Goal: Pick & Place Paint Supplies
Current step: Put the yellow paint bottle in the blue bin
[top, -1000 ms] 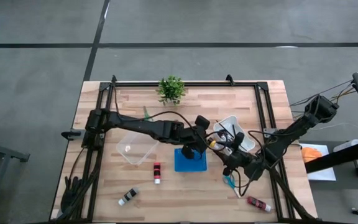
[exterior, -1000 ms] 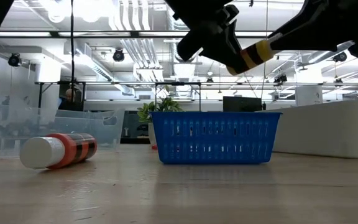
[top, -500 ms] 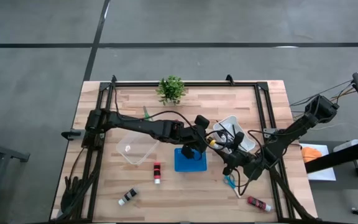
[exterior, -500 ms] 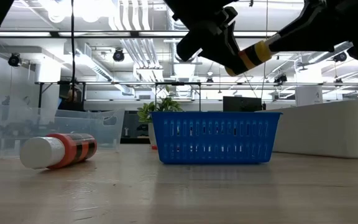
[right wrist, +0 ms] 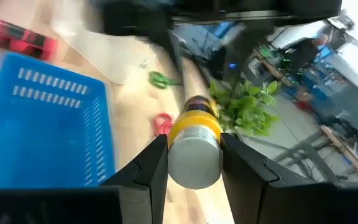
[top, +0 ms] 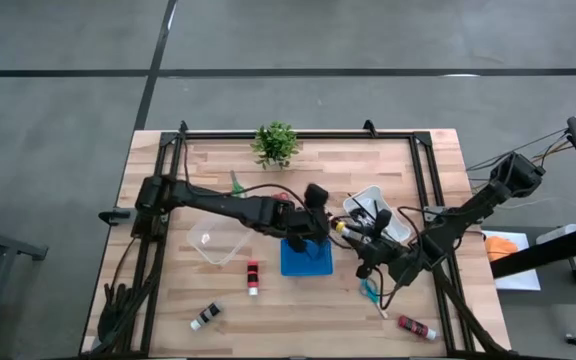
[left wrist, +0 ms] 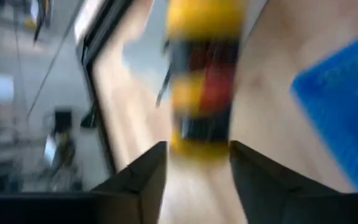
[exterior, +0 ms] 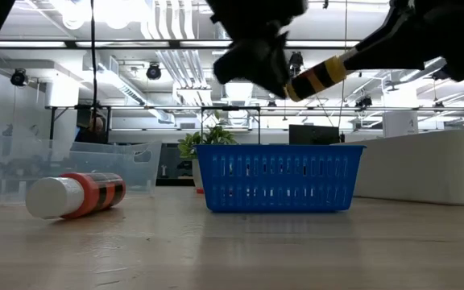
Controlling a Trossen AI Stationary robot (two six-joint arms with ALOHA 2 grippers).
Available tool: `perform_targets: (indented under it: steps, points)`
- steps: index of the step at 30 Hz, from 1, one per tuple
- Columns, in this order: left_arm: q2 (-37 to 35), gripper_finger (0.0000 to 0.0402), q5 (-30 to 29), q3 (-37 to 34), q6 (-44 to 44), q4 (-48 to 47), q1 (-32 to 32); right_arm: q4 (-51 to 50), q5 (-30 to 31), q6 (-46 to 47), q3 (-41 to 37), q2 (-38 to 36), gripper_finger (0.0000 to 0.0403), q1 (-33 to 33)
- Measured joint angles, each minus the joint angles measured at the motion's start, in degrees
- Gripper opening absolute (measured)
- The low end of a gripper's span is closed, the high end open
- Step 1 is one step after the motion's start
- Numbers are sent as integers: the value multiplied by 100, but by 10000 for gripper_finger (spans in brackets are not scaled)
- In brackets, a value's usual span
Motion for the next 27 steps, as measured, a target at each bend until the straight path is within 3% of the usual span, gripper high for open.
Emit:
perform_targets:
  steps: [2, 9, 14, 17, 21, 27]
  points:
    - [-102, 221, -325, 0, -125, -368, 32, 4, -176, 9, 0, 0, 112, 27]
    - [-533, 339, -534, -9, -1003, -1984, 0, -2, -108, 44, 0, 7, 112, 17]
    - [-1095, 379, -1114, -18, -2892, -3842, 24, -15, -174, 111, 43, 7, 112, 11]
    - [-1651, 384, -948, -188, -4177, -4499, -41, -23, -327, 107, 137, 2, 112, -45]
    - [-2740, 384, -697, -912, -4742, -3966, -246, -53, -1100, 7, 400, -2, 112, -311]
    - [-4624, 384, -646, -2655, -4546, -1431, -819, -1146, -1806, 327, 1208, -7, 112, -751]
